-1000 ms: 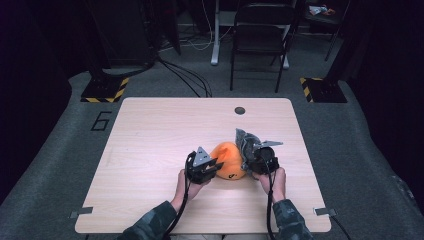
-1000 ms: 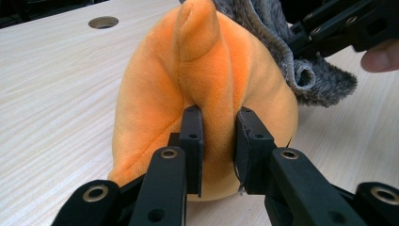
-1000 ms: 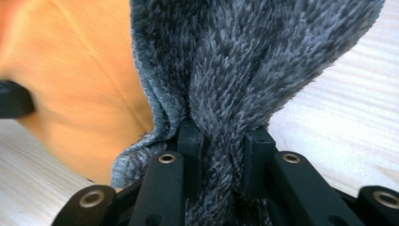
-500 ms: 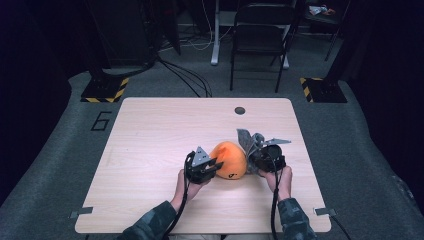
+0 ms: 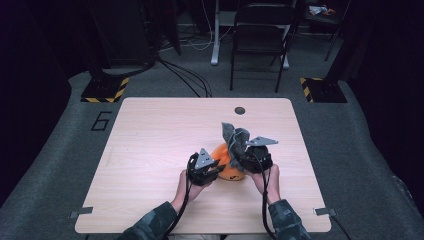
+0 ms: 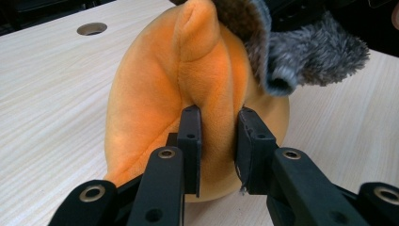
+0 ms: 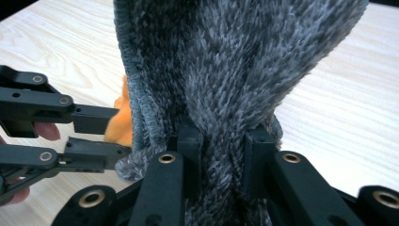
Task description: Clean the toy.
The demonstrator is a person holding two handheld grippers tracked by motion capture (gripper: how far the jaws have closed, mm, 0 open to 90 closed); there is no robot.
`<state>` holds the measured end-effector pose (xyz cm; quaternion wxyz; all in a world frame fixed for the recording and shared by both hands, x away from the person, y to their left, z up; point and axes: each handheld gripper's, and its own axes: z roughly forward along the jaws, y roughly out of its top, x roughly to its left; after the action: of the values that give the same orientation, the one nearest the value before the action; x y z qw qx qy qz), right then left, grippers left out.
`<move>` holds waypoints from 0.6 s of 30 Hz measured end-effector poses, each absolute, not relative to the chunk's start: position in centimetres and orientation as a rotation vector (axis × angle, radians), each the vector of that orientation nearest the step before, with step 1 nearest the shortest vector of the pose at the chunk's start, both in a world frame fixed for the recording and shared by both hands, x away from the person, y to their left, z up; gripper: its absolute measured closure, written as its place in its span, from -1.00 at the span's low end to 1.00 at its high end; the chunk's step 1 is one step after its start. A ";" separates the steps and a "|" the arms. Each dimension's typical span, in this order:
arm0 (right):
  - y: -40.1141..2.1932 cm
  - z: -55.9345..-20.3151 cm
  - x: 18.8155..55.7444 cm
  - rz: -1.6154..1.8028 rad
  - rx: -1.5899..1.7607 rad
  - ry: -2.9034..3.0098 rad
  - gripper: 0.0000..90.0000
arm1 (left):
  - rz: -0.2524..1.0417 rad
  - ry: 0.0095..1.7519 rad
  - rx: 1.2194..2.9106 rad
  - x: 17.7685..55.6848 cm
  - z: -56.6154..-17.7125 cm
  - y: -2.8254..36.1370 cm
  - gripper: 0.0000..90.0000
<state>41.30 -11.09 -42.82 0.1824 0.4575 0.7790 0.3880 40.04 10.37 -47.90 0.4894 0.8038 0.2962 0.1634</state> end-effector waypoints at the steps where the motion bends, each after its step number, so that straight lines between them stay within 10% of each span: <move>1: -11.3 -42.9 41.4 1.079 1.299 2.210 0.63 | 0.389 0.720 1.956 40.1 -47.9 10.5 0.63; 18: -14.2 -47.4 43.1 0.888 1.503 2.248 0.63 | 0.382 0.728 1.943 40.3 -48.0 10.6 0.62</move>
<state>43.07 -14.25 -47.40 0.1470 0.5224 0.7813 0.3084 40.27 10.56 -48.01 0.4933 0.8011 0.3002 0.1576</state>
